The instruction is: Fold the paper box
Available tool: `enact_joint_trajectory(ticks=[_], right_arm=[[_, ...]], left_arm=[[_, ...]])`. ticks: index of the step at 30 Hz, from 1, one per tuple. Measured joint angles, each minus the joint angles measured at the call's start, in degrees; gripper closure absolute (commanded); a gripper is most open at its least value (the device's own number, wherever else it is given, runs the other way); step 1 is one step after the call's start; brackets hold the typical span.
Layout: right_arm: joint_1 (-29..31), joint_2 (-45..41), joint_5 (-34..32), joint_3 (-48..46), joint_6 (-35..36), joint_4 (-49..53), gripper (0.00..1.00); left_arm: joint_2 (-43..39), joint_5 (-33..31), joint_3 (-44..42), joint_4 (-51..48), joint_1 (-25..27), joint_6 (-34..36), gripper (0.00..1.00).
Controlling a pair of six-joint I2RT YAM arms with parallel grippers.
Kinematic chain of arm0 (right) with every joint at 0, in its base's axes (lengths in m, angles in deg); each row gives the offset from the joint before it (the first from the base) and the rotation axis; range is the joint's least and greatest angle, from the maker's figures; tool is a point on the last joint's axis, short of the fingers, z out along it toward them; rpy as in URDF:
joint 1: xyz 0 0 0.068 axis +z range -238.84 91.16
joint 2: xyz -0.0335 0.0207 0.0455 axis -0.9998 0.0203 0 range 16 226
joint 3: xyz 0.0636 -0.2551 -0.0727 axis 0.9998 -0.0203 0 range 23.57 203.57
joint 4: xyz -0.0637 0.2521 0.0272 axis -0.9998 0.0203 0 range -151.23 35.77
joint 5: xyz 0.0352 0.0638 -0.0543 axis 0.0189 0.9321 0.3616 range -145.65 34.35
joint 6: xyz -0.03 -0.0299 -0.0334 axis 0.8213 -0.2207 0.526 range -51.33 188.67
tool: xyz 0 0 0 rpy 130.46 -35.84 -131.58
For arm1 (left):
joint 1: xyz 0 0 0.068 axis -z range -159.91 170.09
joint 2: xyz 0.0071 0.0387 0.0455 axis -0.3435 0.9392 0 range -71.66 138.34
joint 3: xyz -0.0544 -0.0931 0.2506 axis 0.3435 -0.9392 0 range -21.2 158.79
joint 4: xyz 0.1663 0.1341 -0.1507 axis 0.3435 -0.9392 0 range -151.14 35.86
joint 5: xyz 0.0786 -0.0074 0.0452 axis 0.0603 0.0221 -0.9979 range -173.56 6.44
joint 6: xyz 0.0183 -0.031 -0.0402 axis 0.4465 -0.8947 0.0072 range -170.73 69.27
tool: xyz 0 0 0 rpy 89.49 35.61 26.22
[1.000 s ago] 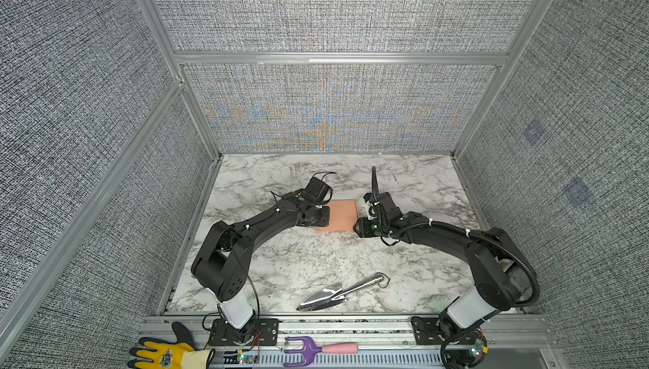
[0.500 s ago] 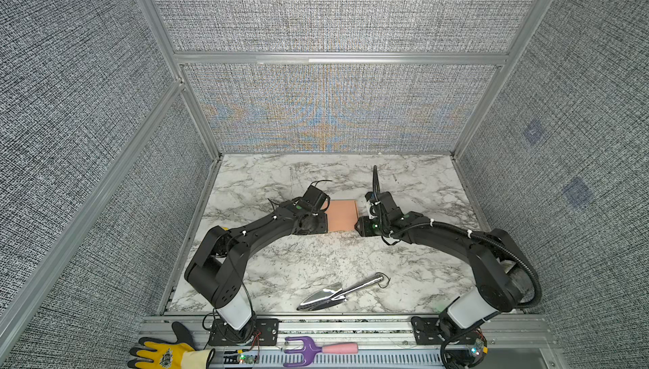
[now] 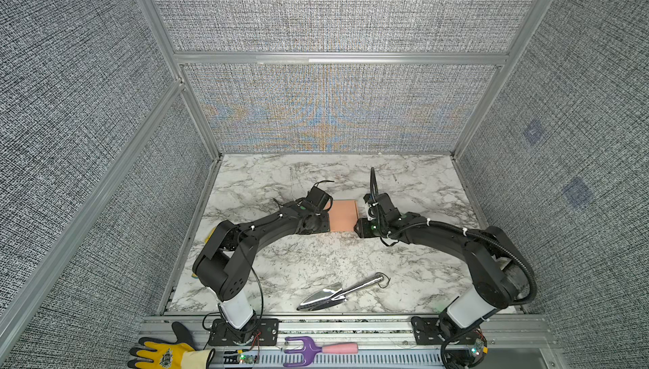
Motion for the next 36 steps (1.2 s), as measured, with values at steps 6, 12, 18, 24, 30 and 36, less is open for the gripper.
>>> enact_joint_trajectory(ticks=[6,12,18,24,30,36], right_arm=[[0.13,0.81,0.02,0.0,0.0,-0.02,0.55],[0.15,0.81,0.28,0.0,-0.44,-0.92,0.61],[0.2,1.01,0.81,0.0,-0.81,-1.64,0.61],[0.17,1.18,1.4,1.7,-1.07,-1.95,0.61],[0.17,1.11,1.4,2.16,-1.09,-2.54,0.62],[0.2,0.52,1.03,2.08,-1.03,-2.08,0.62]], left_arm=[[0.0,-0.28,-0.81,0.72,0.0,0.04,0.45],[-0.15,1.38,-1.51,2.51,0.04,0.04,0.48],[-0.7,2.89,-1.51,3.72,0.22,0.04,0.48],[-1.79,4.2,-1.31,3.78,0.33,0.04,0.48],[-2.21,4.37,-0.7,3.8,0.42,0.02,0.48],[-3.17,1.05,1.53,1.14,0.42,1.05,0.45]])
